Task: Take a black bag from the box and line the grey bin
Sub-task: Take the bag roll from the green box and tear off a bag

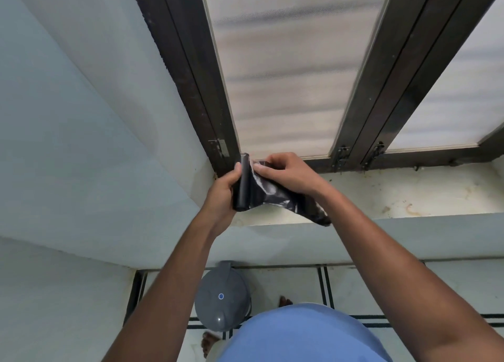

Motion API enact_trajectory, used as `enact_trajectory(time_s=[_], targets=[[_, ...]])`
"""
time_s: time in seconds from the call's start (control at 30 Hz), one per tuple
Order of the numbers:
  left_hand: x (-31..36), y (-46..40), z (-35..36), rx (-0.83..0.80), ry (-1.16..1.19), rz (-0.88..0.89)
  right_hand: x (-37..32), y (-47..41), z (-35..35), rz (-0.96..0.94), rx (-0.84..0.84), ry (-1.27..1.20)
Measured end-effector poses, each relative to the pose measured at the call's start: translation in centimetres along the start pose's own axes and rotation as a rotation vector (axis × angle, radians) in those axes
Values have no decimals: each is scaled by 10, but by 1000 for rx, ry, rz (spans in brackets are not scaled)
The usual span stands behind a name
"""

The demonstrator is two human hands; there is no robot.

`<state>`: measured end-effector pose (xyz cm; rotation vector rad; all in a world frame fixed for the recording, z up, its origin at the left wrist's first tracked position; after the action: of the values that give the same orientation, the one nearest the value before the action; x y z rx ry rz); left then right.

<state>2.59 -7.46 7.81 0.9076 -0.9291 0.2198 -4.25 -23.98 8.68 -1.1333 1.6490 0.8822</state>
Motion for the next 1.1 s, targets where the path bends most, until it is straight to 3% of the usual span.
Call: enact_trajectory(time_s=[0.23,0.47,0.7,1.1], targets=[[-3,2,-17,42,-103,31,-3,3,-32,10,-33,120],[-5,3,-11,83,-115,41,-5,3,-54,76,-59,605],[-3,6,2,-25,-93,44,-21,-5,-26,28,-145,408],[-11,13,-20,171,-9,-53,-7,-7,-45,39,-134,426]])
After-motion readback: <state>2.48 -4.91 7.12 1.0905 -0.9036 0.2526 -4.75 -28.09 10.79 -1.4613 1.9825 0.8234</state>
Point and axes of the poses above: each hand's wrist, its own y-axis away from the middle knuckle, its own z-axis out of the palm, x = y × z, the point moved 6 cm from there along -y, towards the middle knuckle, and after that the axes turned 8 degrees about -z, right-handed, at the moved point
